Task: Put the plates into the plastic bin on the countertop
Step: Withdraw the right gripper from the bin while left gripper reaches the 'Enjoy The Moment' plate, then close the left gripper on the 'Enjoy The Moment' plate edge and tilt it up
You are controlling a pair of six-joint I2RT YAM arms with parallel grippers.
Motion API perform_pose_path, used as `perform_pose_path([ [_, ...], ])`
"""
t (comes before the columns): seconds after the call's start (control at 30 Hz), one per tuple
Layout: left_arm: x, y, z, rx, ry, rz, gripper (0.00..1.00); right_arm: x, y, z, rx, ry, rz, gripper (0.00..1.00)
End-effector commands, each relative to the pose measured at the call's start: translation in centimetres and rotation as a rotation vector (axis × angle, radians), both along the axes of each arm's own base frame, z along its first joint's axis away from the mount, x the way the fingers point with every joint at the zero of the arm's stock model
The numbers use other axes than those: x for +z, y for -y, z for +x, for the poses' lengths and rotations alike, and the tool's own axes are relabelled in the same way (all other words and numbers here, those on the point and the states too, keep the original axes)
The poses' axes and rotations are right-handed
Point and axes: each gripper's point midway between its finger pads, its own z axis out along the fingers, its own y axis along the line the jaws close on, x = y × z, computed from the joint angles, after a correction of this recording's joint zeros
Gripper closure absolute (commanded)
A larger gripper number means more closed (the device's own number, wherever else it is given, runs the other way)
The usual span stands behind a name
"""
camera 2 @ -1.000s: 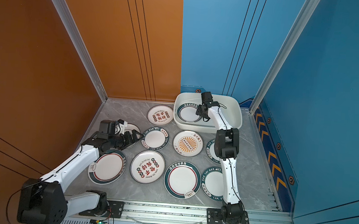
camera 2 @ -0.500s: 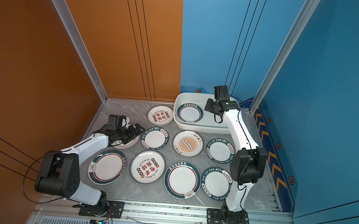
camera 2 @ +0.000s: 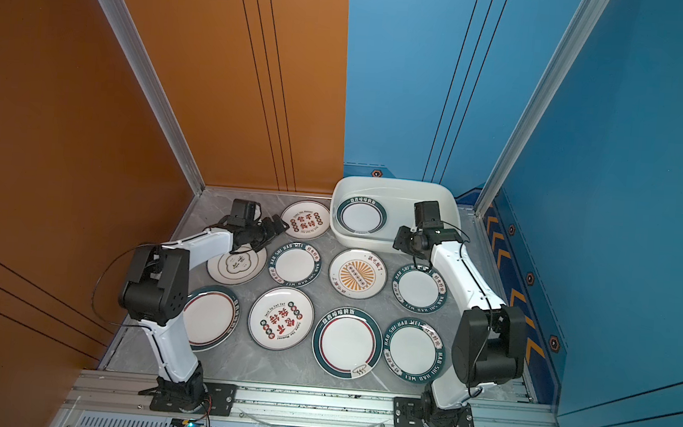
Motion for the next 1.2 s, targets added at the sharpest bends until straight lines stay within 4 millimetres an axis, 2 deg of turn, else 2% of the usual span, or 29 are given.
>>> perform_pose_path([
  [0.0, -0.4, -0.4, 1.4, 0.041, -0.009, 0.029, 0.08, 1.0, 0.1, -0.6, -0.006, 0.044, 0.036, 0.46],
  [0.17, -1.9, 0.2, 2.8, 0.051, -0.03, 0.048, 0.13, 0.5, 0.8, -1.5, -0.013, 0.035, 0.043, 0.46],
  [0.23, -2.5, 0.4, 3.2, 0.051, -0.037, 0.06, 0.19, 0.3, 1.0, -1.6, -0.016, 0.034, 0.045, 0.46],
  [0.47, -5.2, 1.1, 4.4, 0.067, -0.066, 0.017, 0.28, 0.1, 1.4, -2.2, -0.021, 0.02, 0.047, 0.46],
  [0.77, -6.1, 0.8, 5.0, 0.046, -0.1, 0.048, 0.38, -1.8, 0.8, -2.5, -0.039, -0.002, 0.098, 0.46],
  [1.17, -7.7, 0.8, 4.2, 0.06, -0.111, 0.019, 0.52, -1.7, 0.7, -3.5, -0.019, -0.011, 0.104, 0.46],
])
